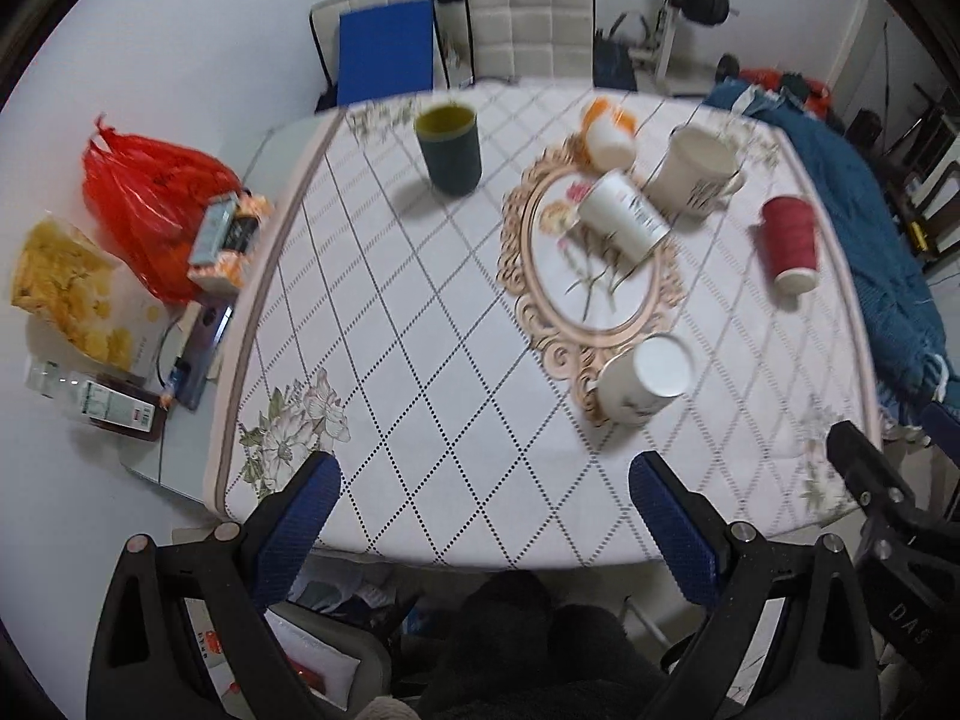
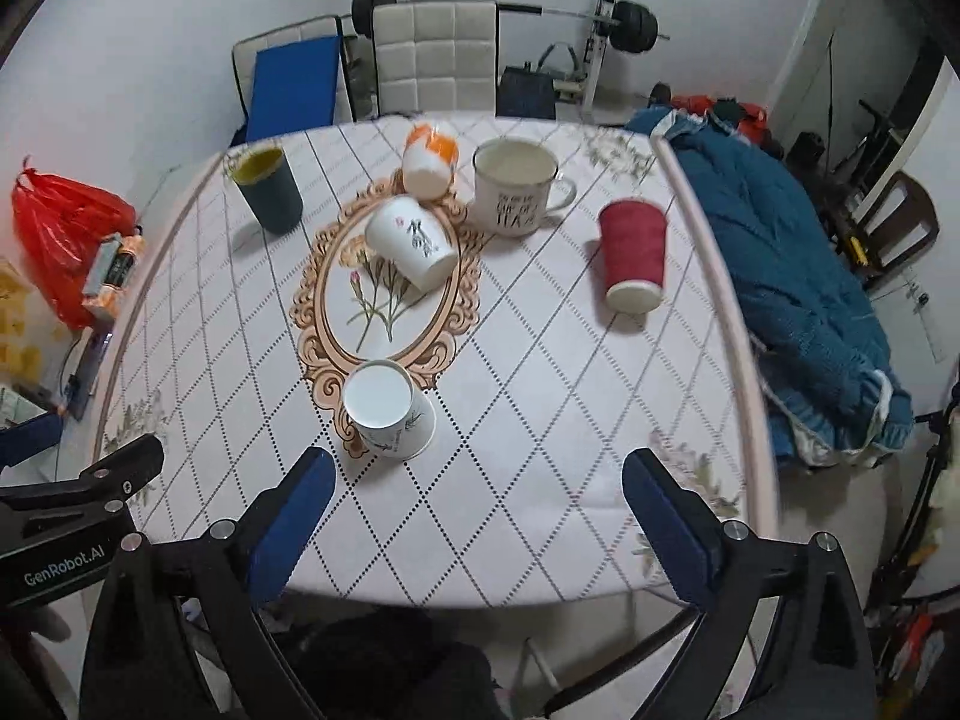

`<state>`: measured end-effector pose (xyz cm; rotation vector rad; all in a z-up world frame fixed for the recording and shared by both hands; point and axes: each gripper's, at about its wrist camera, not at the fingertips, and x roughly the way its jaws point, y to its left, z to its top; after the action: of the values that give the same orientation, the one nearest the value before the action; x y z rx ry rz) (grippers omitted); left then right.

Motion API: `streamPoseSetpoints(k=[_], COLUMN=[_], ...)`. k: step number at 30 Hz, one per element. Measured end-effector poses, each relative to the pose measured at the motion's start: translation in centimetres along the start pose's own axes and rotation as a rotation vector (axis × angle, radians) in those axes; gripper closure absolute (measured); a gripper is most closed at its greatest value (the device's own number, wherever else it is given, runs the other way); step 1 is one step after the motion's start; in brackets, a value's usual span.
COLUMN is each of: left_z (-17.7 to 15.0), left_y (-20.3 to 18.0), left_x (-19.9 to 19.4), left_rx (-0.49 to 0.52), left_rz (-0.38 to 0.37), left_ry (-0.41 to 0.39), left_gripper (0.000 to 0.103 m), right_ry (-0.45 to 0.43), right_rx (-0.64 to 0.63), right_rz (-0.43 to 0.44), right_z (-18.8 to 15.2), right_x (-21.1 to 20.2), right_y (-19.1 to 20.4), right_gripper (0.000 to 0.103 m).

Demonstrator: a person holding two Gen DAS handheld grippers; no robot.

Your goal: Flip cup upside down

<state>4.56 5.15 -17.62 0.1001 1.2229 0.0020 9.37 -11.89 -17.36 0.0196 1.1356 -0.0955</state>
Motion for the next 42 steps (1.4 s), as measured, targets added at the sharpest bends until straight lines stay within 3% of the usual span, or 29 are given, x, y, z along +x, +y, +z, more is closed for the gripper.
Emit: streamPoseSetpoints(k=[8,22,31,42], left_z=[-2.1,-4.8,-5.4,-5.7], left_y=[0.0,0.6,0.4,0.4], left_x=[-8.0,-15.9,-17.5,-18.0], left_rx=[-0.013,-0.041,-0.053,-0.068], left_rz=[-0.025,-0.041,-0.051,-0.022], left_ry=[-0.119,-0.210,-0.228,-0.262], left_gripper=[0.004,0.004,0.004,0.000], right_ry=[-0.103,-0.224,-0.254,-0.243], right_rx=[-0.004,-0.002,-0.014,-0.010], right_rz=[0.019,0.011,0.011,0.038], right_z=[-1.0,-3.3,-3.4,-3.5], right_x=[-8.8,-20.7,-23.4,-23.4], right_y=[-1.2,-2.9,-3.0,-3.4], right_gripper=[0.004,0.004,0.004,0.001])
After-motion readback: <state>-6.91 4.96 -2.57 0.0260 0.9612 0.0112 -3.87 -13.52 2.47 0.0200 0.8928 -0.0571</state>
